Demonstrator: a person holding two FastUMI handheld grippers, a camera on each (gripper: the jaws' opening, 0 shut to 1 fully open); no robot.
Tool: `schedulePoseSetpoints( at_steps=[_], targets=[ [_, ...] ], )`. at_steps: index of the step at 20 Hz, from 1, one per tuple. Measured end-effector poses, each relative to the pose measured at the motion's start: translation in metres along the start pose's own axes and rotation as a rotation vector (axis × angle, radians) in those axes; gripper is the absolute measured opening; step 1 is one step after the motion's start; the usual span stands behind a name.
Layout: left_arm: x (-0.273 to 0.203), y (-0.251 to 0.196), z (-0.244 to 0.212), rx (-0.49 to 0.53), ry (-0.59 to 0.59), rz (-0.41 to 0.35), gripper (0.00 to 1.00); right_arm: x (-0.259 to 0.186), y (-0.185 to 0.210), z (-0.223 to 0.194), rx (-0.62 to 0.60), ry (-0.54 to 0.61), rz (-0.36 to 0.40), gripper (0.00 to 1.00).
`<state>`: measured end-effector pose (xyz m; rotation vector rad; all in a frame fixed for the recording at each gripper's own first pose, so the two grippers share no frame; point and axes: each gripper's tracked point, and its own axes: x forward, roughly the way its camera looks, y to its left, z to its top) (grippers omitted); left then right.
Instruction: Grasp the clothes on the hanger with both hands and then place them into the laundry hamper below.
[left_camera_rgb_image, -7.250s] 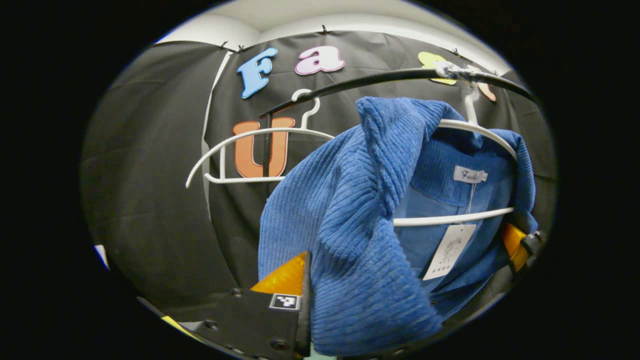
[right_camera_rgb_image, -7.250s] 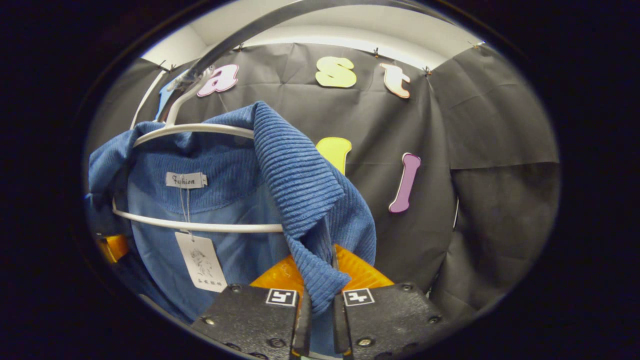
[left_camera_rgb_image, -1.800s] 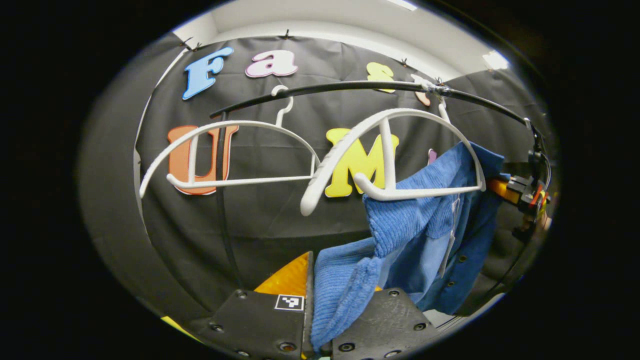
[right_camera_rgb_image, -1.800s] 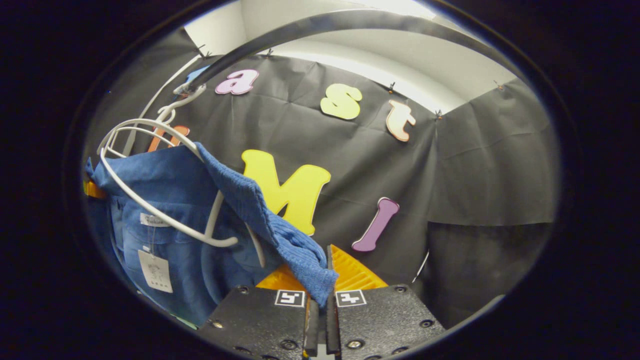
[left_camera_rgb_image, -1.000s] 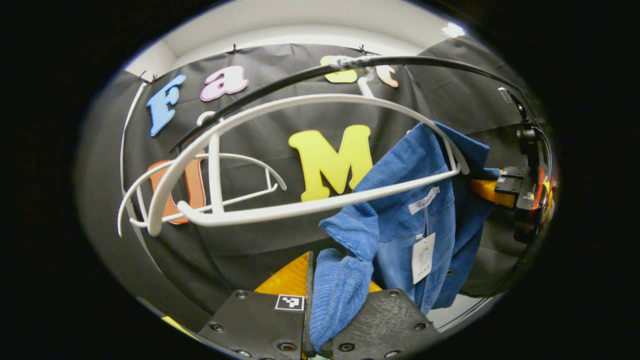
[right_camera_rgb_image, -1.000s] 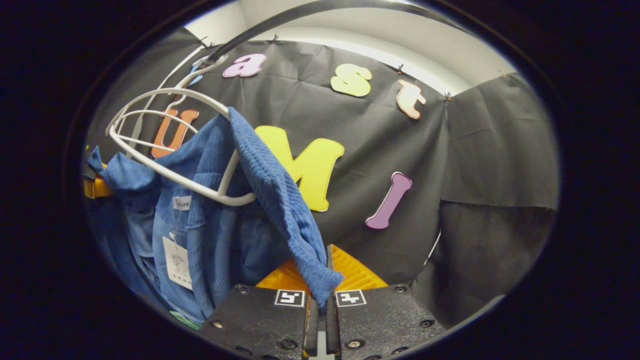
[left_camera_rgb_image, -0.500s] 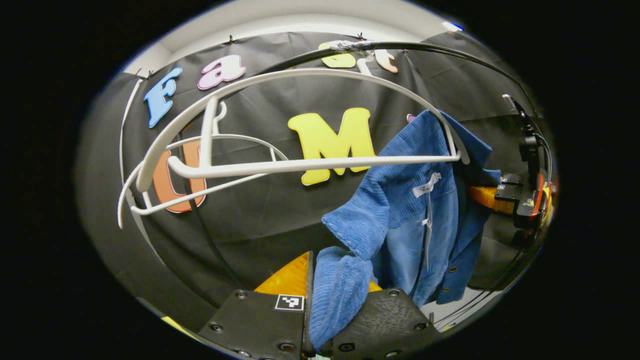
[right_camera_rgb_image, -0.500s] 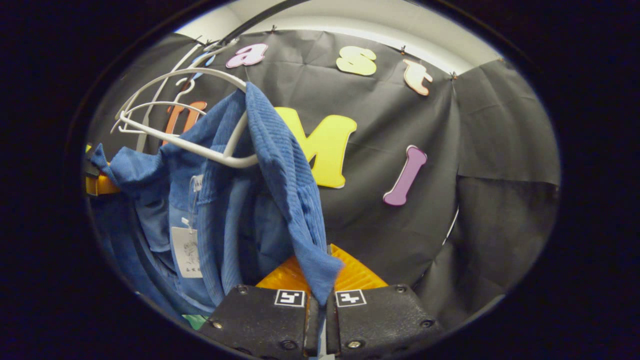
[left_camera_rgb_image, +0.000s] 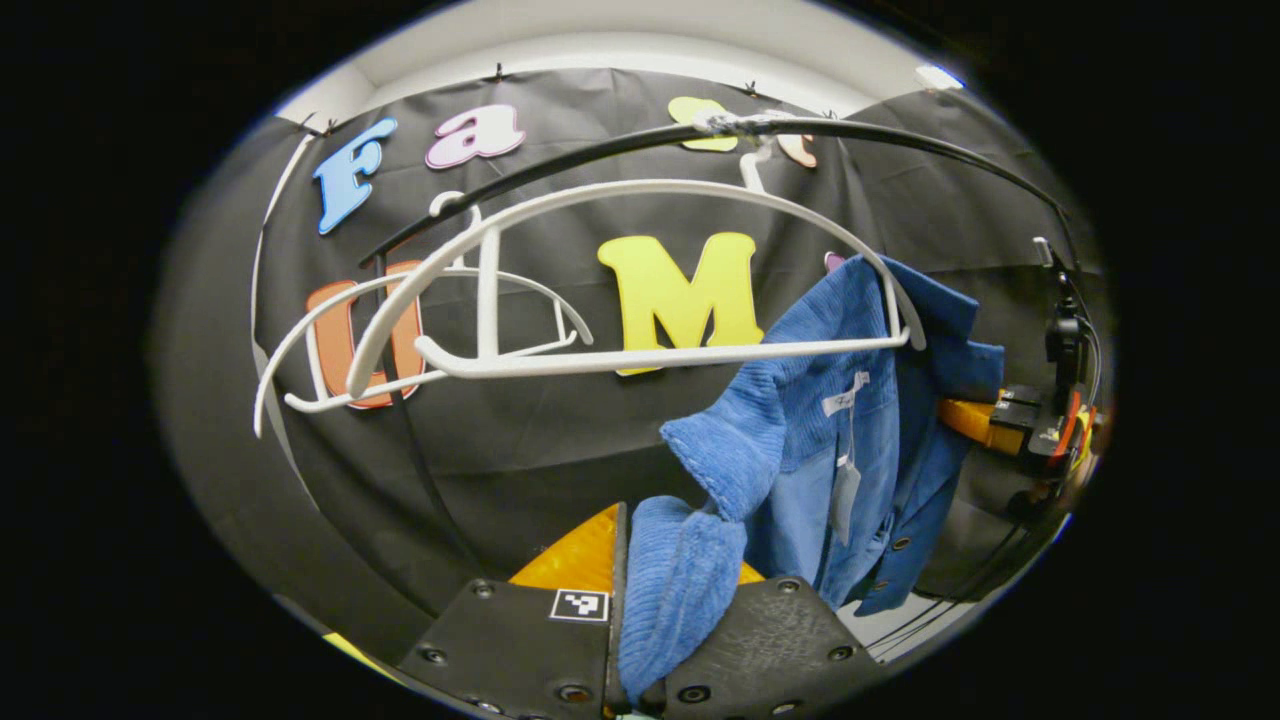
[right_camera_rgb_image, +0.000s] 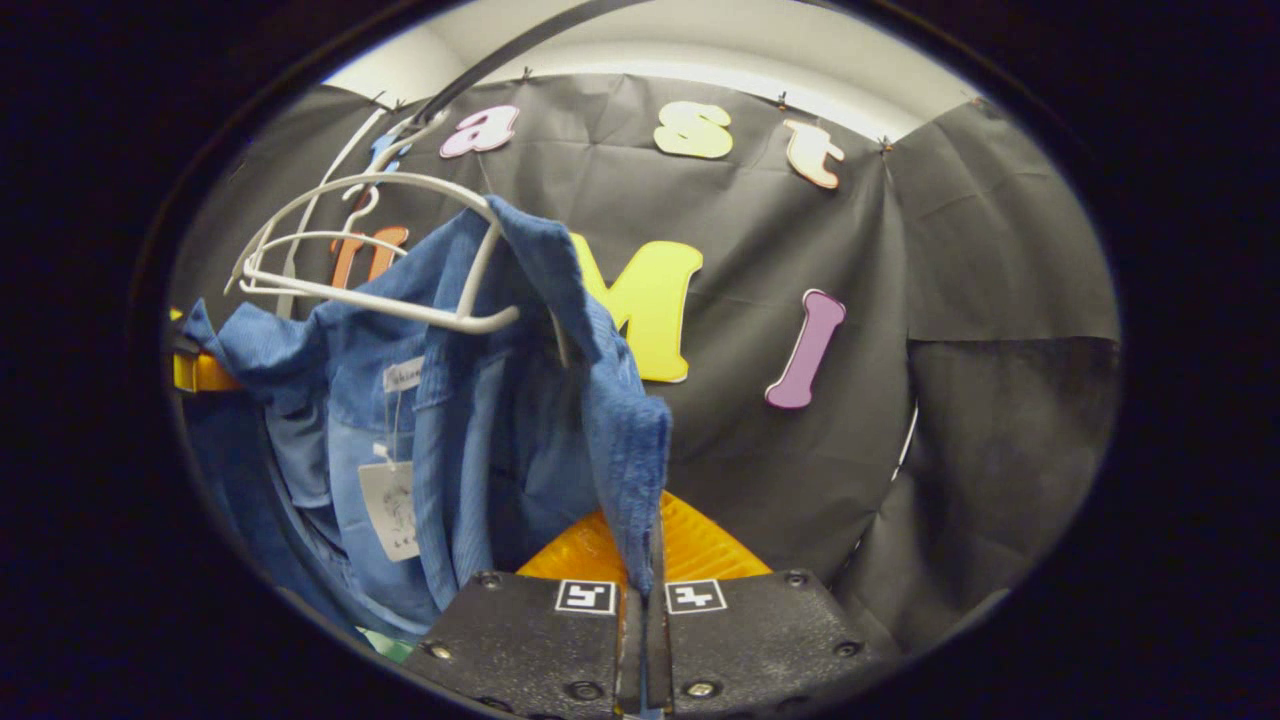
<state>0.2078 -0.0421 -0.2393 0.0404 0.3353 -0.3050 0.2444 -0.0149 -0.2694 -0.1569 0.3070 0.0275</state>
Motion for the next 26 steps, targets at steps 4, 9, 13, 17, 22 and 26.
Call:
schedulePoseSetpoints(
  at_steps=[4,9,13,17,22,26],
  targets=[
    [0.000,0.006,0.006,-0.008,-0.009,0.013,0.10,0.012,-0.026,0.035,0.140,-0.070,-0.077,0.04],
    [0.007,0.014,0.007,-0.016,0.001,0.031,0.10,0.045,-0.037,0.040,0.145,-0.053,-0.152,0.04],
    [0.009,0.005,-0.007,0.029,0.034,0.018,0.10,0.045,-0.030,-0.005,0.168,0.057,-0.134,0.04],
    [0.006,-0.003,-0.014,0.006,0.040,0.005,0.10,0.031,-0.010,-0.026,0.142,0.096,-0.089,0.04],
    [-0.005,-0.005,-0.020,-0.024,0.044,0.010,0.10,0.005,0.033,-0.031,0.158,0.119,0.012,0.04],
    [-0.017,-0.013,-0.031,-0.042,0.074,-0.005,0.10,-0.014,0.069,-0.034,0.184,0.146,0.095,0.04]
  ],
)
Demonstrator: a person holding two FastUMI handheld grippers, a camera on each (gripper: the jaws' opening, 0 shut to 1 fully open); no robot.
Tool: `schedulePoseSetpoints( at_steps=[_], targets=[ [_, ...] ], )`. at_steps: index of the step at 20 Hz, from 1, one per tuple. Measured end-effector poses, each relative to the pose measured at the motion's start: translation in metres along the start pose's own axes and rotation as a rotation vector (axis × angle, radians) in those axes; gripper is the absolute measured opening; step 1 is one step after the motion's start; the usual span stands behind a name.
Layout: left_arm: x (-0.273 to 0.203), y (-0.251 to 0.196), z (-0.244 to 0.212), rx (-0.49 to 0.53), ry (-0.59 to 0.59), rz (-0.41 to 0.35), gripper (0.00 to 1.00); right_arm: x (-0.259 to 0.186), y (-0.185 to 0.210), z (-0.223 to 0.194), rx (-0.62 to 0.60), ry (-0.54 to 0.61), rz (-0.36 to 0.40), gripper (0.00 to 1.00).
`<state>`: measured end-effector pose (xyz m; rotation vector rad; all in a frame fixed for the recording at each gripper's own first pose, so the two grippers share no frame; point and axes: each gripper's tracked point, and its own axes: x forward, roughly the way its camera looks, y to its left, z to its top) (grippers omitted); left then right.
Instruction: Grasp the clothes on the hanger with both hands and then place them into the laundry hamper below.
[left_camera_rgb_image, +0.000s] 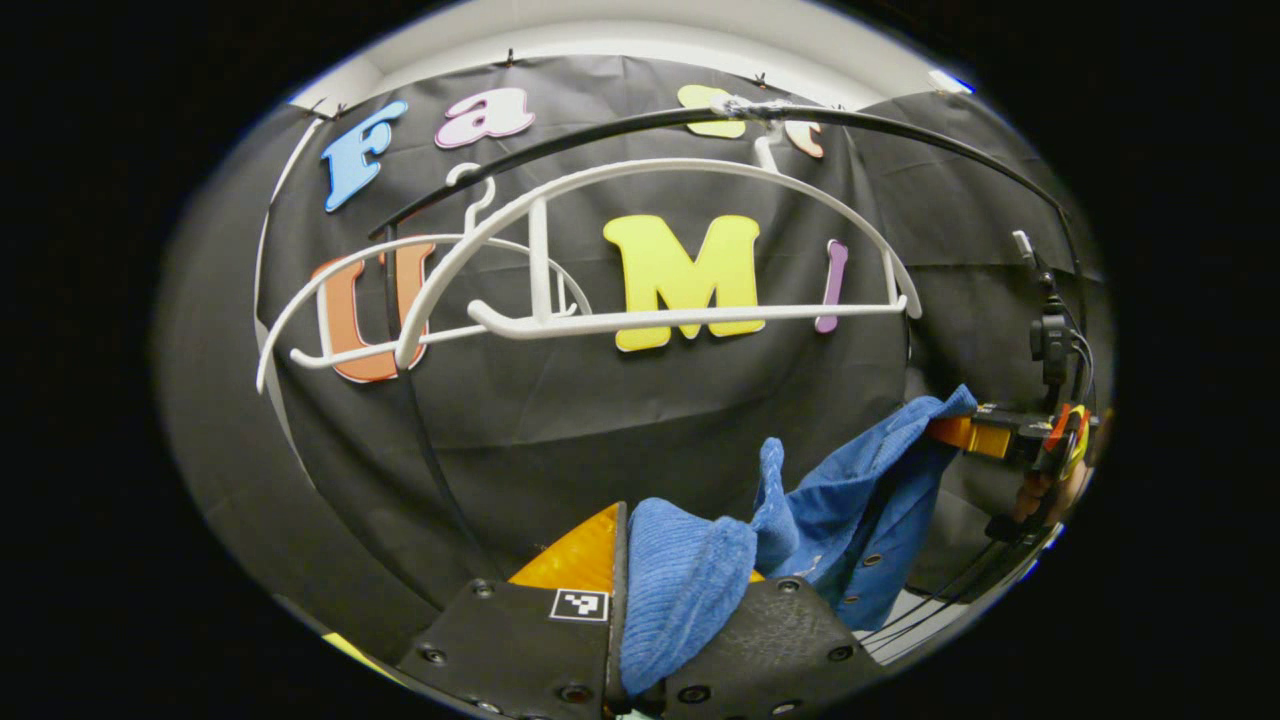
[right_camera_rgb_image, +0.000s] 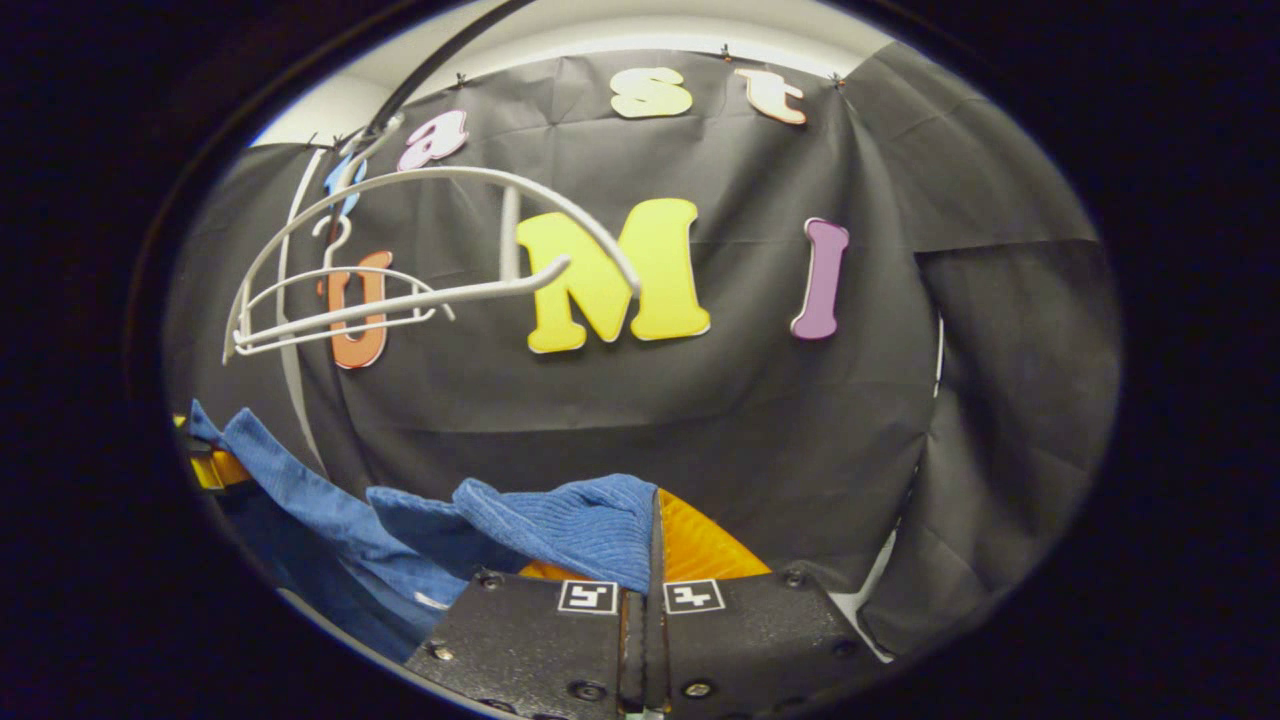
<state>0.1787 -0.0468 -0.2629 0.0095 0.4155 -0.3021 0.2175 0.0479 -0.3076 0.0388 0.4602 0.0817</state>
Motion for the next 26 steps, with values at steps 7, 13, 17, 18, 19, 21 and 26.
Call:
schedulePoseSetpoints(
  at_steps=[7,13,17,18,19,21,26],
  targets=[
    [-0.023,-0.017,-0.013,-0.010,0.027,-0.026,0.10,-0.024,0.057,-0.015,0.014,0.037,0.134,0.04],
    [-0.038,-0.029,-0.020,-0.006,0.052,-0.032,0.10,-0.048,0.108,-0.028,0.041,0.088,0.265,0.04],
    [-0.045,-0.024,-0.012,-0.012,0.028,-0.020,0.10,-0.066,0.152,-0.031,0.037,0.104,0.387,0.04],
    [-0.045,-0.021,-0.016,-0.026,0.035,-0.011,0.10,-0.068,0.160,-0.034,0.039,0.119,0.411,0.04],
    [-0.046,-0.018,-0.021,-0.038,0.043,-0.001,0.10,-0.070,0.167,-0.041,0.033,0.136,0.432,0.04],
    [-0.045,-0.014,-0.039,-0.050,0.074,0.022,0.10,-0.064,0.173,-0.061,0.020,0.182,0.448,0.04],
    [-0.033,-0.032,-0.089,-0.039,0.167,0.009,0.10,-0.050,0.161,-0.119,-0.004,0.312,0.397,0.04]
  ],
)
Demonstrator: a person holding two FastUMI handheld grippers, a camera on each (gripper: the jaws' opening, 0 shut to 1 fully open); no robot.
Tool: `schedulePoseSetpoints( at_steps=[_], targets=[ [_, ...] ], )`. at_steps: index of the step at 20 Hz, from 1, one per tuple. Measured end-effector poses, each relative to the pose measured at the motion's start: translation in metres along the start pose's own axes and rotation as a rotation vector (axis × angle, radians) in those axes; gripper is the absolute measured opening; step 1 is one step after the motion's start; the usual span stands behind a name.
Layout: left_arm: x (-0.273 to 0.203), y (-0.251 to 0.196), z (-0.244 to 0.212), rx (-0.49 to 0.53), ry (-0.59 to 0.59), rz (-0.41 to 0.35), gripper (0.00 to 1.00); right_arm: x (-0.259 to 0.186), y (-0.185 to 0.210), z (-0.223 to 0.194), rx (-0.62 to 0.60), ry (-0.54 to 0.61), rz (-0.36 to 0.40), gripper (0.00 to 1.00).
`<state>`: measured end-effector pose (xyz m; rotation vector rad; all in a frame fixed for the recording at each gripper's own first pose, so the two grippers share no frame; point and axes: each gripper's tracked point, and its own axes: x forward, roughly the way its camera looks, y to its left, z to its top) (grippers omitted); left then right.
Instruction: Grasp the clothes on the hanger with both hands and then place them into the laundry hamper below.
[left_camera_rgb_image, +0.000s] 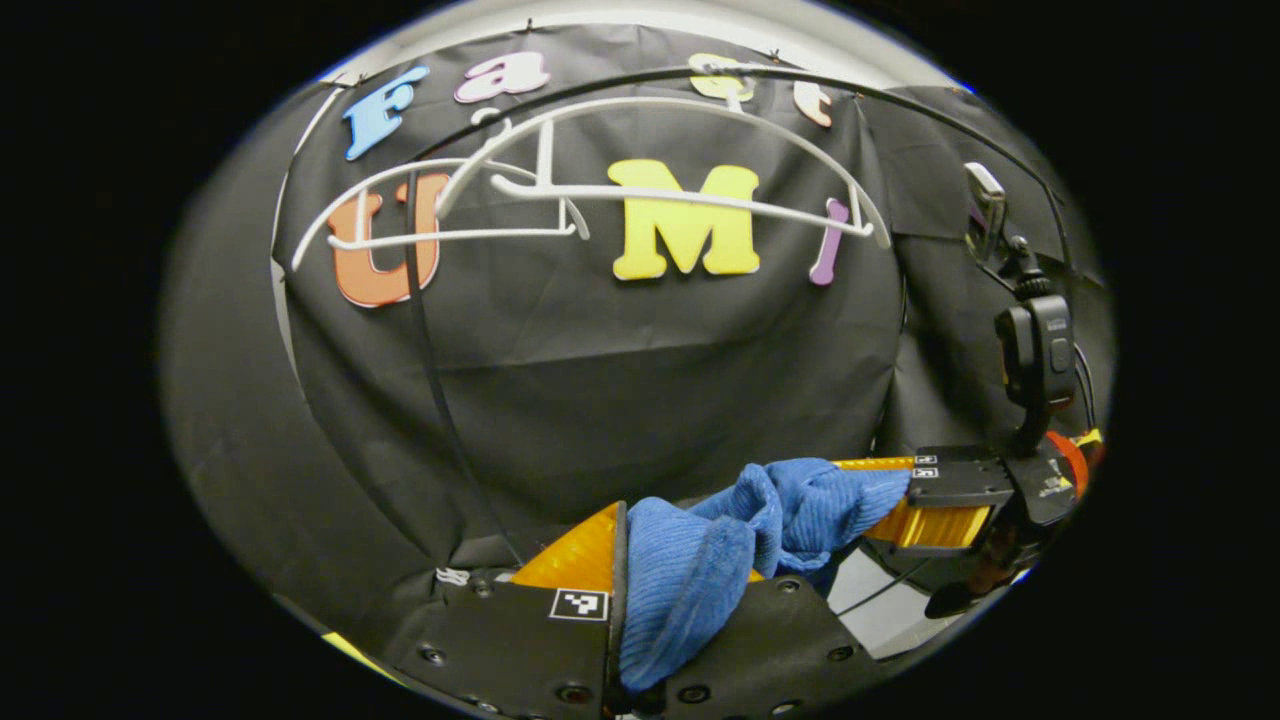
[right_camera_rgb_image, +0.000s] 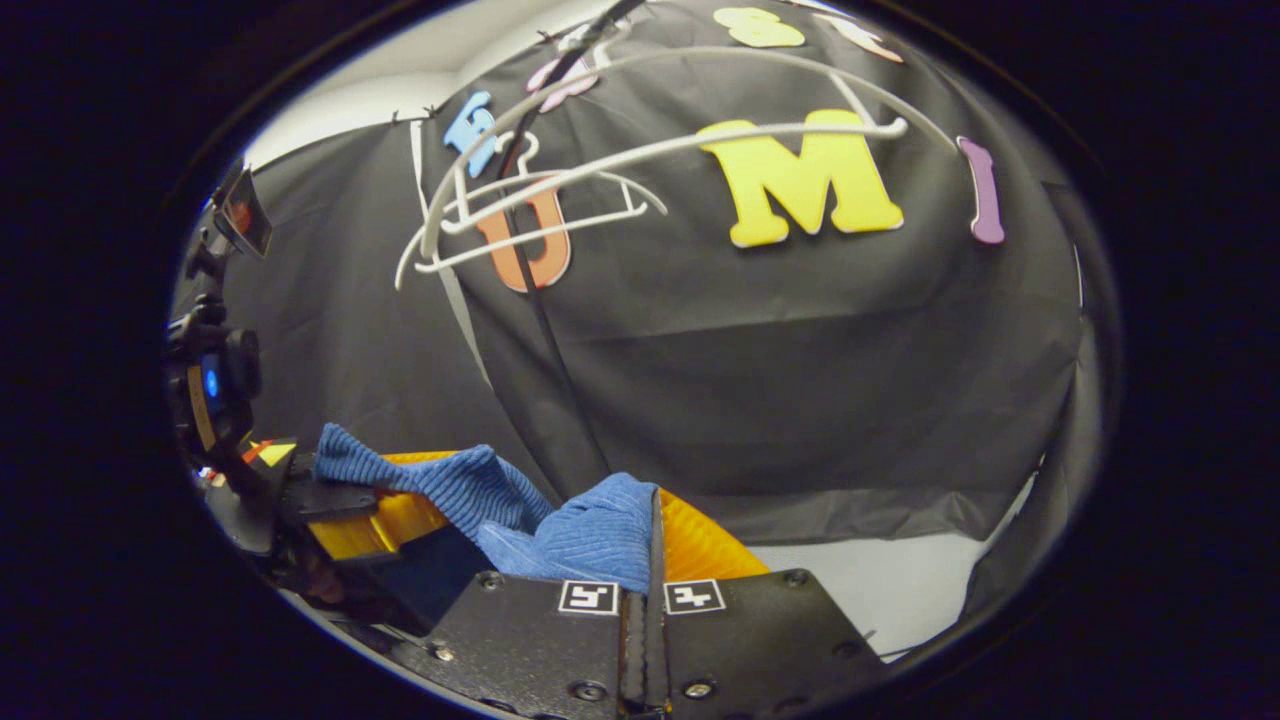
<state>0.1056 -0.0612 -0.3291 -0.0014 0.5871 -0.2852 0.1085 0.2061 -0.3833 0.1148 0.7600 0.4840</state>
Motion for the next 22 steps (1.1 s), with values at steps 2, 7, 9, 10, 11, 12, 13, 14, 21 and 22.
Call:
schedulePoseSetpoints(
  at_steps=[2,7,9,10,11,12,13,14,21,22],
  targets=[
    [0.013,-0.003,-0.019,0.026,0.048,0.004,0.10,0.006,-0.012,-0.023,-0.020,0.049,-0.040,0.04],
    [0.041,-0.026,-0.080,-0.005,0.230,-0.021,0.12,0.023,-0.049,-0.080,-0.051,0.217,-0.148,0.06],
    [0.042,-0.026,-0.107,-0.043,0.331,-0.013,0.21,0.022,-0.065,-0.097,-0.047,0.274,-0.188,0.21],
    [0.041,-0.022,-0.119,-0.057,0.375,0.009,0.21,0.019,-0.073,-0.101,-0.056,0.291,-0.204,0.29],
    [0.037,-0.017,-0.133,-0.072,0.428,0.033,0.22,0.015,-0.081,-0.099,-0.064,0.295,-0.215,0.38],
    [0.032,-0.014,-0.145,-0.094,0.484,0.050,0.23,0.012,-0.086,-0.094,-0.069,0.290,-0.222,0.39],
    [0.029,-0.010,-0.153,-0.114,0.506,0.067,0.25,0.009,-0.088,-0.092,-0.077,0.286,-0.227,0.48],
    [0.030,-0.009,-0.154,-0.136,0.514,0.066,0.41,0.006,-0.091,-0.089,-0.084,0.281,-0.231,0.49],
    [0.015,0.009,-0.118,-0.164,0.420,0.099,0.88,-0.026,-0.092,-0.064,-0.103,0.202,-0.256,0.63],
    [0.009,0.009,-0.110,-0.163,0.405,0.101,0.88,-0.032,-0.091,-0.057,-0.110,0.183,-0.262,0.63]
  ],
)
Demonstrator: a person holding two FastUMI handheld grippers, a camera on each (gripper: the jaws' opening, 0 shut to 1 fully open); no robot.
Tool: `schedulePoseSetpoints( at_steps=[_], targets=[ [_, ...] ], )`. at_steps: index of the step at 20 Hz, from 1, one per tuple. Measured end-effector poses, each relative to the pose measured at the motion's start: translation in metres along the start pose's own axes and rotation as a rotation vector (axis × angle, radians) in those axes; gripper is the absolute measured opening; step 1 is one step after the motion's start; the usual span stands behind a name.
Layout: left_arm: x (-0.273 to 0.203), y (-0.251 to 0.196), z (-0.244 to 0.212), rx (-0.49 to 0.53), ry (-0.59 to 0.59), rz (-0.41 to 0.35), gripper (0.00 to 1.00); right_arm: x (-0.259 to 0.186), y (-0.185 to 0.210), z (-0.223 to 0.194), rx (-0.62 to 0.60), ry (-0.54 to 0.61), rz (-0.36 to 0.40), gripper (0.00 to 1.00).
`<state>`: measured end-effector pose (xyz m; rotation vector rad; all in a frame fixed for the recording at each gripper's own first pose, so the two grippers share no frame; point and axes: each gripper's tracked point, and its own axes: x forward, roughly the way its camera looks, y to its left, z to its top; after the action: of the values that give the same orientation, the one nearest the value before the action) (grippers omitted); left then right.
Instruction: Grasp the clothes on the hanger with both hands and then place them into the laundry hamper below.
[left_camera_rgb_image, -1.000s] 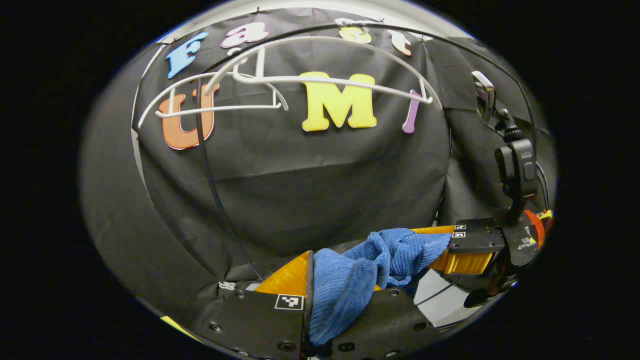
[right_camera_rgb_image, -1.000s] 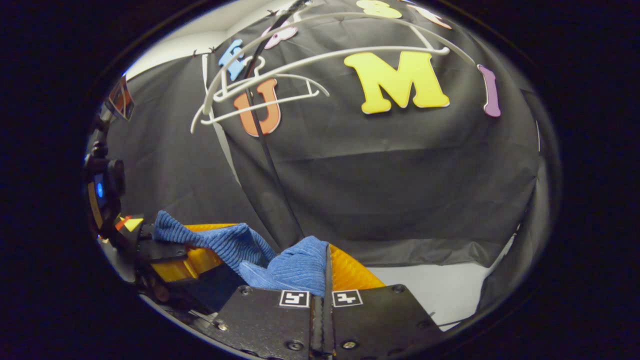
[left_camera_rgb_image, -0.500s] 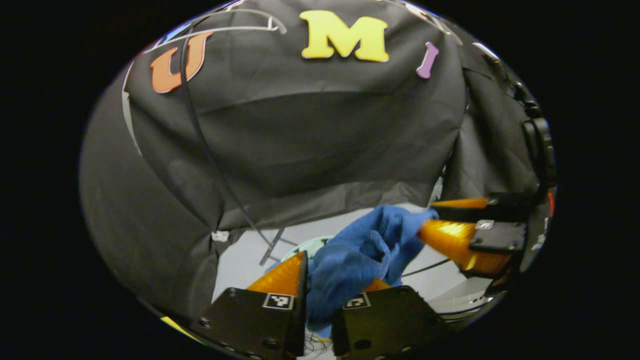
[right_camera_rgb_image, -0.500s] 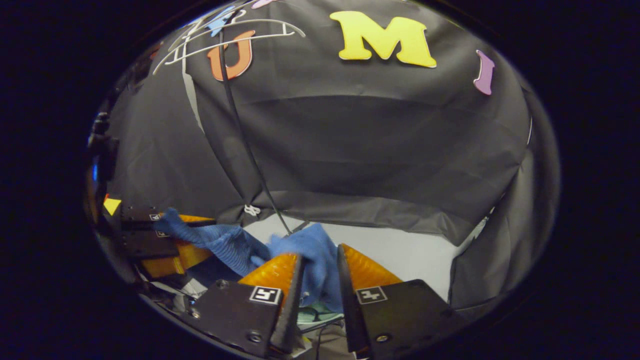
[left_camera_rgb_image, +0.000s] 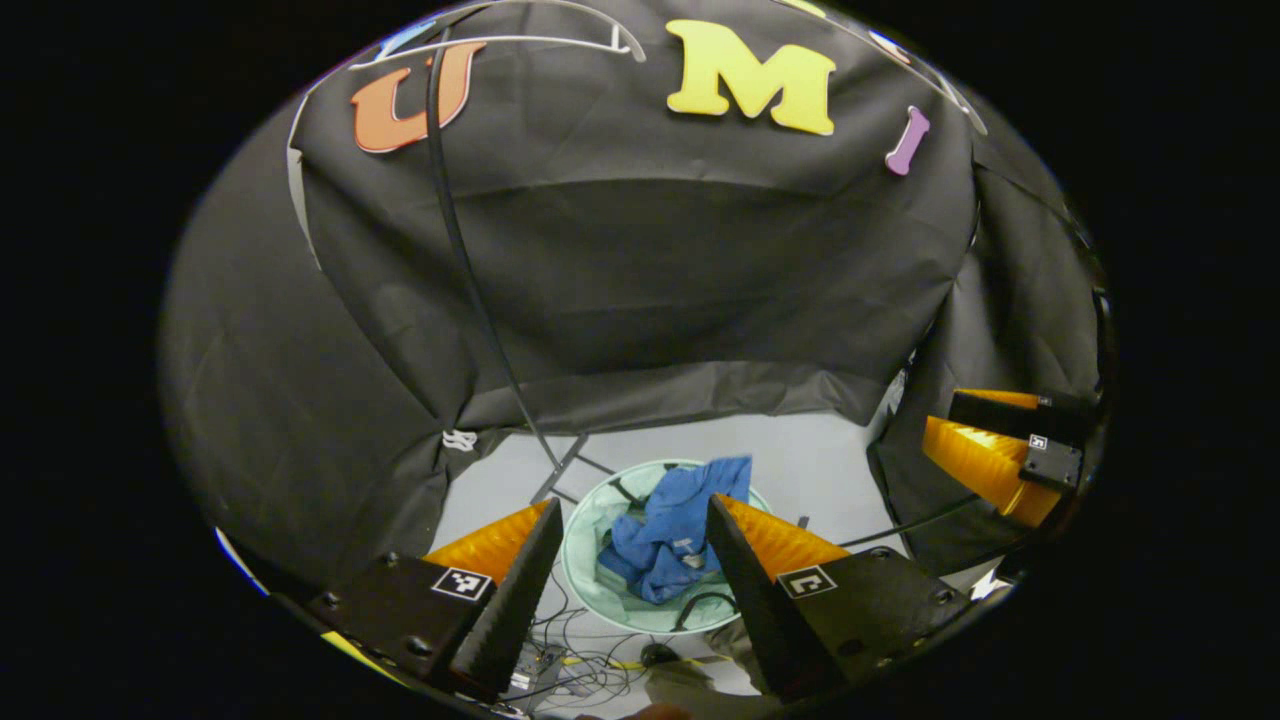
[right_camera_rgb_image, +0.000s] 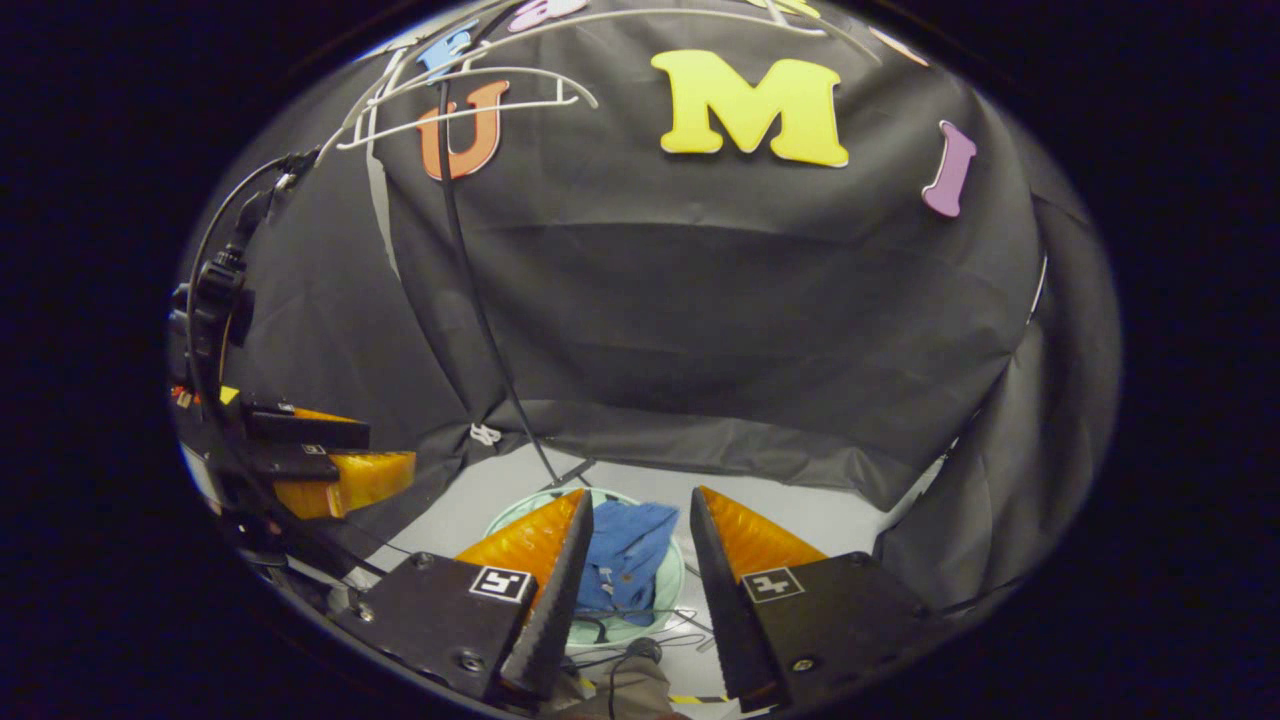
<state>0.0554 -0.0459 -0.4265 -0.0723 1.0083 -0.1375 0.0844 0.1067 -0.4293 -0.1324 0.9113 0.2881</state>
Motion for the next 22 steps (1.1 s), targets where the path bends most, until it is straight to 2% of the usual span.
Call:
schedulePoseSetpoints(
  at_steps=[1,2,6,8,9,10,13,14,15,18,19,22],
  targets=[
    [-0.004,0.001,0.004,0.002,-0.014,-0.002,0.96,-0.006,0.000,0.007,-0.005,-0.022,-0.009,0.64],
    [-0.010,0.000,0.008,0.005,-0.029,-0.001,0.92,-0.013,-0.001,0.015,-0.010,-0.045,-0.015,0.64],
    [-0.043,0.002,0.033,0.018,-0.120,0.000,0.96,-0.054,0.002,0.043,-0.016,-0.150,-0.048,0.64],
    [-0.071,0.006,0.052,0.026,-0.203,-0.006,0.96,-0.083,0.002,0.065,-0.011,-0.230,-0.071,0.64],
    [-0.086,0.007,0.066,0.030,-0.247,-0.007,0.96,-0.099,0.001,0.077,-0.010,-0.275,-0.086,0.67],
    [-0.102,0.010,0.079,0.030,-0.290,-0.006,0.96,-0.116,0.002,0.087,-0.006,-0.322,-0.103,0.64],
    [-0.144,0.010,0.114,0.020,-0.421,-0.016,0.96,-0.167,0.004,0.114,0.031,-0.448,-0.136,0.89],
    [-0.158,0.013,0.124,0.024,-0.466,-0.015,0.96,-0.182,0.003,0.122,0.041,-0.484,-0.142,0.90],
    [-0.174,0.015,0.135,0.029,-0.510,-0.011,0.99,-0.198,0.003,0.128,0.048,-0.517,-0.151,0.96],
    [-0.214,0.005,0.155,0.045,-0.631,-0.018,0.99,-0.244,-0.004,0.142,0.069,-0.593,-0.183,0.96],
    [-0.227,0.006,0.162,0.054,-0.666,-0.023,0.92,-0.258,-0.005,0.146,0.077,-0.617,-0.191,0.97],
    [-0.274,0.009,0.169,0.081,-0.767,-0.017,0.99,-0.292,-0.016,0.155,0.076,-0.671,-0.234,0.96]
  ],
)
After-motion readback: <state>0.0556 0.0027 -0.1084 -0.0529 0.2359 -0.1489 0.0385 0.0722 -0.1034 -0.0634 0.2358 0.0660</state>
